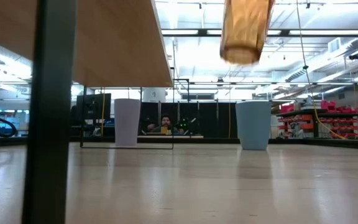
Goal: Stack small to large cups/mugs on shelf
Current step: Move the brown cup to the middle of the table
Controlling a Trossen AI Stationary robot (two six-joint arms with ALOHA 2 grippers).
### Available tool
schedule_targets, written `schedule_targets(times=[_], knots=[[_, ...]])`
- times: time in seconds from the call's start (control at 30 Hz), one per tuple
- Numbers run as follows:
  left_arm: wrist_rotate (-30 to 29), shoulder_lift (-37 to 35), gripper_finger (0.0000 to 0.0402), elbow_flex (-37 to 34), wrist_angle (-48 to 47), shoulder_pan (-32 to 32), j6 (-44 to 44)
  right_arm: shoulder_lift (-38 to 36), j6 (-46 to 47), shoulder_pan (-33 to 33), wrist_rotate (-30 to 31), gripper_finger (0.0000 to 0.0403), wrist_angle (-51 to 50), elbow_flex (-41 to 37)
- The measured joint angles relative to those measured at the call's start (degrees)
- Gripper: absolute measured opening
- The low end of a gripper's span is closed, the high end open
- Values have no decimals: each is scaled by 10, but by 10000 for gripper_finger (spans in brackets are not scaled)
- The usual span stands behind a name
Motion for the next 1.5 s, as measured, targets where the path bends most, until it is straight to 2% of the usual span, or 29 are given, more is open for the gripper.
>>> schedule_targets(times=[0.13,0.3,0.53,0.77,0.93,1.1,1.5], knots=[[24,0,80,0,59,0,29,60,-56,-6,3,5,1,0],[74,11,76,0,196,0,95,116,-123,-18,23,5,1,0],[133,79,77,0,330,0,151,151,-173,-41,36,5,34,0],[155,164,79,5,363,0,157,165,-199,-57,33,5,60,0],[175,199,79,6,417,0,169,169,-199,-57,25,5,65,0],[177,211,78,7,447,0,170,181,-211,-52,11,5,69,-2],[179,223,76,6,435,-1,166,198,-225,-49,-1,7,87,-2]])
